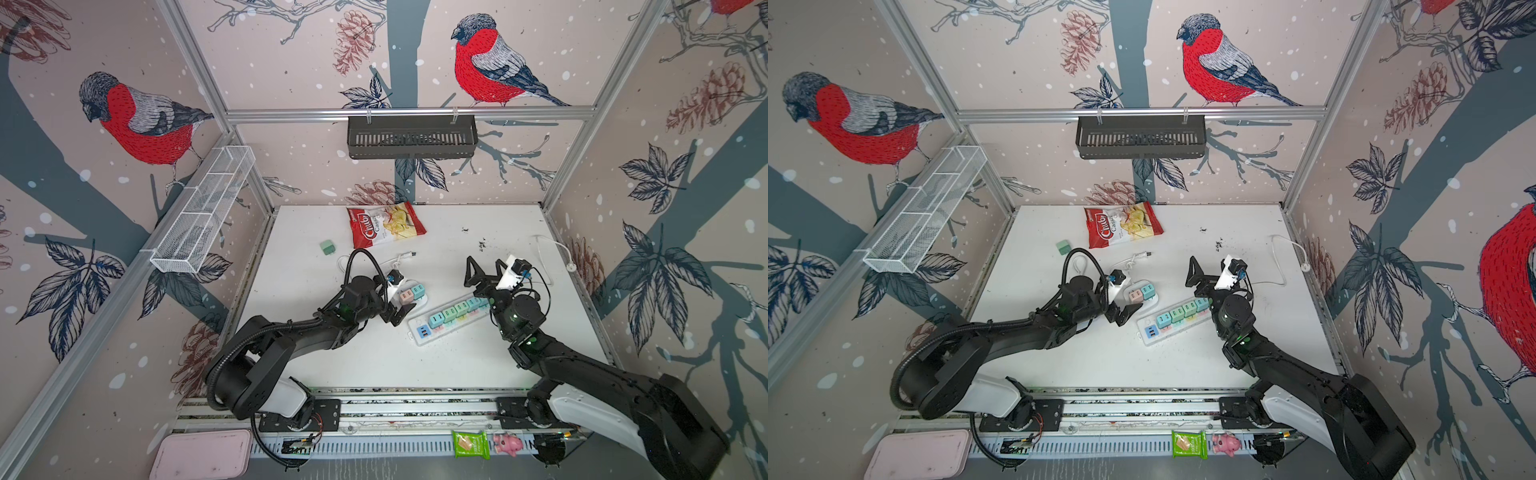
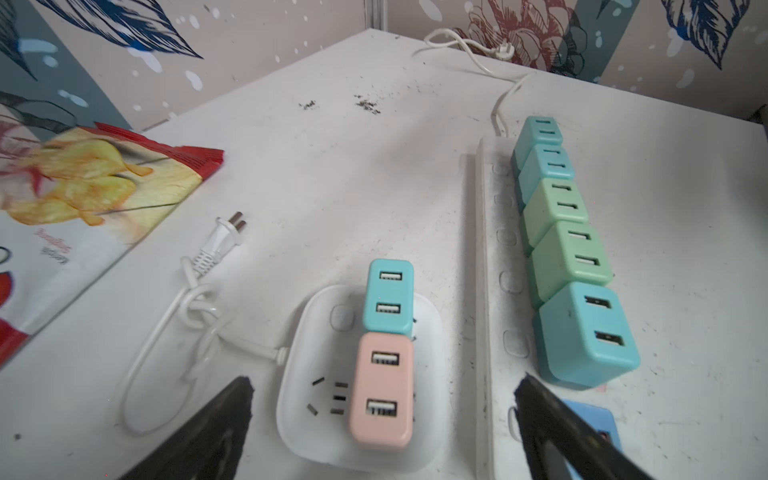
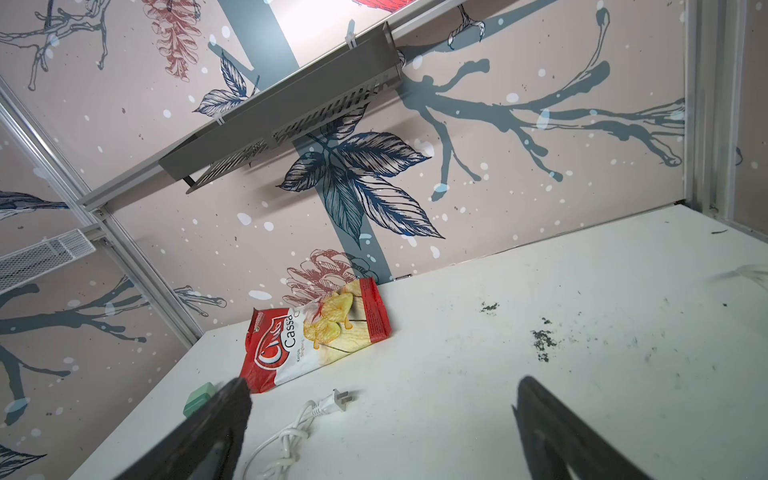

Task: Insert the plug

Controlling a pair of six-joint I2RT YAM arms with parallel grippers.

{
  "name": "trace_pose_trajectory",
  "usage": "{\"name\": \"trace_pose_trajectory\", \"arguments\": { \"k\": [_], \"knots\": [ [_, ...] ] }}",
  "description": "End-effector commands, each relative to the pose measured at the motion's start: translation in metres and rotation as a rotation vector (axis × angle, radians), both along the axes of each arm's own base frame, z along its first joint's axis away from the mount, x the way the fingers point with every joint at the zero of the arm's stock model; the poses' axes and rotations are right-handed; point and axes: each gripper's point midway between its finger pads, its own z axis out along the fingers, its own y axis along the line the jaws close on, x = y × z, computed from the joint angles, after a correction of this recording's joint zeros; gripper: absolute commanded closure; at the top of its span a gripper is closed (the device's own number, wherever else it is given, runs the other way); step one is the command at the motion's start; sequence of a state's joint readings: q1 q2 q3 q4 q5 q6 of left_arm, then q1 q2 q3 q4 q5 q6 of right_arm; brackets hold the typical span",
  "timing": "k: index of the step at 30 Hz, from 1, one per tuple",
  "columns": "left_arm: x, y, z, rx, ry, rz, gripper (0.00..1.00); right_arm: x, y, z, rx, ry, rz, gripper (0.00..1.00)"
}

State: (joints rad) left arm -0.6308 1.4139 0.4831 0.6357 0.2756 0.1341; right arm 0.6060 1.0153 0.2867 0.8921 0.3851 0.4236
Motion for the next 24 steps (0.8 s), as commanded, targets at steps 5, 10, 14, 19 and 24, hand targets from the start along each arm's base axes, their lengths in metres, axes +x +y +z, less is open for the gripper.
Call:
{"name": "trace_pose_trajectory", "arguments": {
  "k": [5, 10, 14, 19, 24],
  "knots": [
    [0.037, 0.075, 0.049, -0.265, -0.074, 0.524, 0.02, 0.008, 0.052, 0.002, -0.067, 0.09, 0.226, 0.07],
    [0.039, 0.077, 0.053, -0.303, -0.016, 0.527, 0.03, 0.015, 0.122, -0.023, -0.228, 0.24, 0.392, 0.33],
    [0.047, 0.075, 0.037, -0.291, 0.048, 0.56, 0.06, 0.015, 0.16, -0.055, -0.337, 0.343, 0.453, 0.38],
    [0.055, 0.081, 0.024, -0.295, 0.095, 0.606, 0.05, 0.018, 0.177, -0.092, -0.358, 0.434, 0.482, 0.46],
    [0.055, 0.078, 0.026, -0.3, 0.102, 0.59, 0.05, 0.016, 0.19, -0.118, -0.367, 0.472, 0.494, 0.5]
  ]
}}
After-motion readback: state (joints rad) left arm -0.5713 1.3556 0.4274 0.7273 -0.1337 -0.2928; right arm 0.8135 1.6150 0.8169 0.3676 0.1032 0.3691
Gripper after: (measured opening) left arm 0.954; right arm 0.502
